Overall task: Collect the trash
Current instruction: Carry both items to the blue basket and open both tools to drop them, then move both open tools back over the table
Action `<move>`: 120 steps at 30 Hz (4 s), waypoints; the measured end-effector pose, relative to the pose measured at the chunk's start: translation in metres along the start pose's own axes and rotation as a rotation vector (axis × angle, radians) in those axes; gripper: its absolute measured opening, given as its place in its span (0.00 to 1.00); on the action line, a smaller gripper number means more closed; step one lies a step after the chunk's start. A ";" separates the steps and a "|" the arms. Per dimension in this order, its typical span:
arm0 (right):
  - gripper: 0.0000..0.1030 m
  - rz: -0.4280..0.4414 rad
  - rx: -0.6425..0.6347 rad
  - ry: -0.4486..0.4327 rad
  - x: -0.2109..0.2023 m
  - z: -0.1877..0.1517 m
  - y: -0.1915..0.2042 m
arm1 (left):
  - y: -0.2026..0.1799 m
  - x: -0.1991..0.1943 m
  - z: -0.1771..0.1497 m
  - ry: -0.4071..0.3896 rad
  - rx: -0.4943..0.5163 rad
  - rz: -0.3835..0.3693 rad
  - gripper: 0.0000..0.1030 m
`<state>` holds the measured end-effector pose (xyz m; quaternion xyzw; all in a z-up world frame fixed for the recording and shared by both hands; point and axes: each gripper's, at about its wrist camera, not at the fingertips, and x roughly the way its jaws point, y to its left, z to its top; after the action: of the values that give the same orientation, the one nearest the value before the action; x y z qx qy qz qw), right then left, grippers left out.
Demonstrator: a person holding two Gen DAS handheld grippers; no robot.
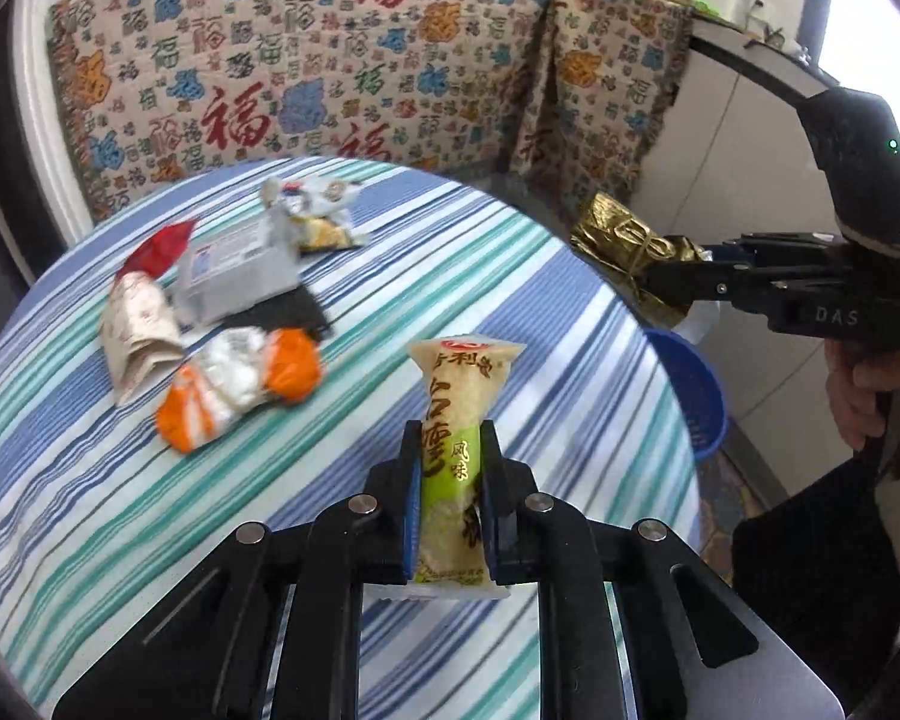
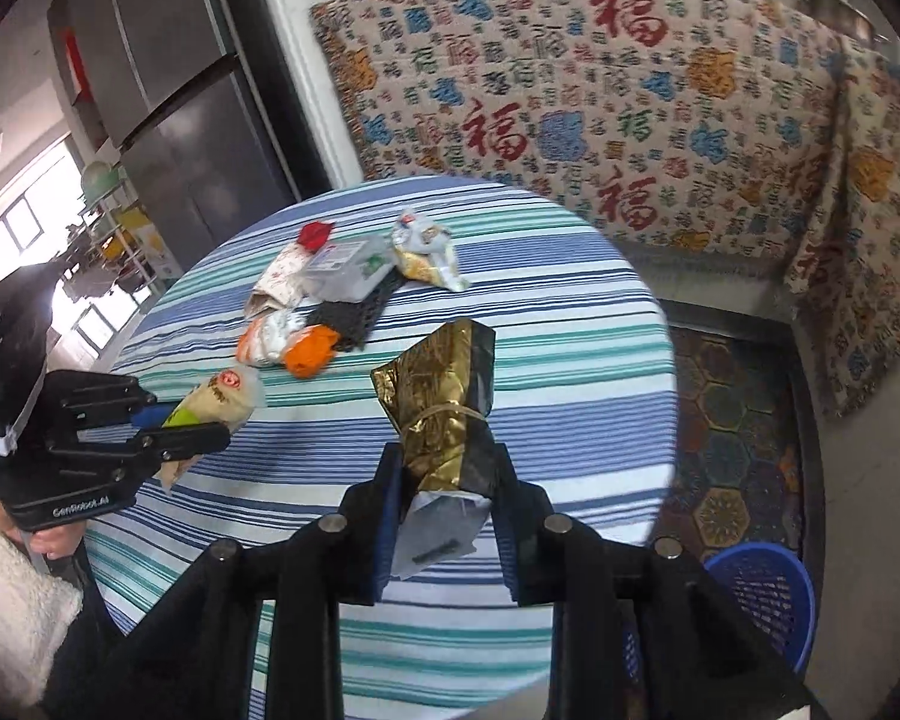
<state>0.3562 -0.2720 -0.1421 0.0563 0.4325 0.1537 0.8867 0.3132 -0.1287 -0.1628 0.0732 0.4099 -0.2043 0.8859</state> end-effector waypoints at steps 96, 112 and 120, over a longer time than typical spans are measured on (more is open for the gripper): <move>0.62 -0.101 -0.125 0.080 0.134 -0.013 0.079 | 0.149 0.040 -0.056 0.060 -0.122 0.272 1.00; 0.85 -0.118 -0.147 0.048 0.146 -0.005 0.073 | 0.150 0.032 -0.030 0.013 0.028 0.135 0.99; 0.86 -0.122 -0.147 0.048 0.146 -0.003 0.072 | 0.130 0.052 0.005 -0.061 0.093 0.059 0.99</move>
<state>0.4222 -0.1574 -0.2370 -0.0392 0.4436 0.1323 0.8855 0.4015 -0.0281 -0.2040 0.1202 0.3705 -0.1993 0.8992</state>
